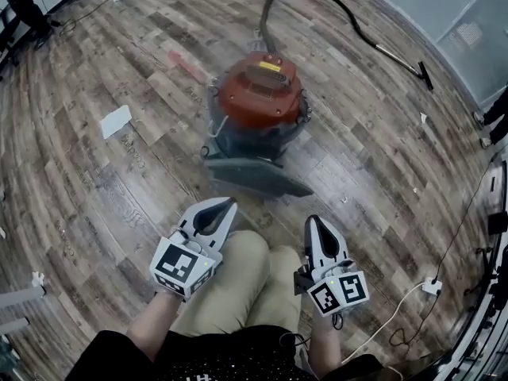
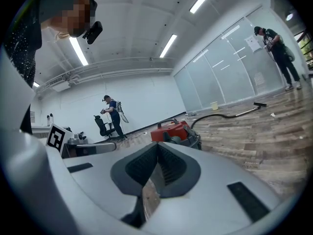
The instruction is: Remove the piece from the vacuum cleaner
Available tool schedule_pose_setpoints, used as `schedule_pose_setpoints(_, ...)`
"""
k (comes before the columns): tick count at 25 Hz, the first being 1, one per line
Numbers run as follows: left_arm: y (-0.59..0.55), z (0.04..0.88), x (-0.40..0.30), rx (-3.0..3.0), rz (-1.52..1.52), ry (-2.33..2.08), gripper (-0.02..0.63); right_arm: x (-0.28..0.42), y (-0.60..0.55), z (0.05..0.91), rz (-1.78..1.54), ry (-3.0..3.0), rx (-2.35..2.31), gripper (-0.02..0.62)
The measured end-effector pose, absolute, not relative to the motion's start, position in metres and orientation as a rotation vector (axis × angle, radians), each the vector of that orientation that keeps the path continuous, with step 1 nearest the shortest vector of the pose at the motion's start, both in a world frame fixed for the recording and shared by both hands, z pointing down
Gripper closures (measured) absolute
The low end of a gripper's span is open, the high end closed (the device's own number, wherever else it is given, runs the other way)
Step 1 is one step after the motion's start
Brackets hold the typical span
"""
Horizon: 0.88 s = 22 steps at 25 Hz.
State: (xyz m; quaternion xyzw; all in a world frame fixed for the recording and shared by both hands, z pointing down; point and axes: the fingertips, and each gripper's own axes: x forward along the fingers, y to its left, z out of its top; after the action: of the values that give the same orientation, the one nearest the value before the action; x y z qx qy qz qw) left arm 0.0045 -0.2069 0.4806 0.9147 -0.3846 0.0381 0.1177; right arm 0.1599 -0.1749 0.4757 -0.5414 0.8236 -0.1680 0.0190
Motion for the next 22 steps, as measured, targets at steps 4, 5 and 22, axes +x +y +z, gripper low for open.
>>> schedule_pose_setpoints(4, -0.213, 0.5, 0.002, 2.7, 0.096, -1.143, 0.597, 0.161, -0.18, 0.501, -0.488, 2.579, -1.689, 0.584)
schedule_pose_setpoints(5, -0.214, 0.506, 0.001, 2.702, 0.092, -1.144, 0.596, 0.162, -0.181, 0.507, -0.486, 2.576, -1.691, 0.584)
schedule_pose_setpoints(22, -0.256, 0.572, -0.05, 2.594, 0.053, -1.454, 0.509, 0.178, -0.214, 0.576, -0.489, 2.589, -1.719, 0.459)
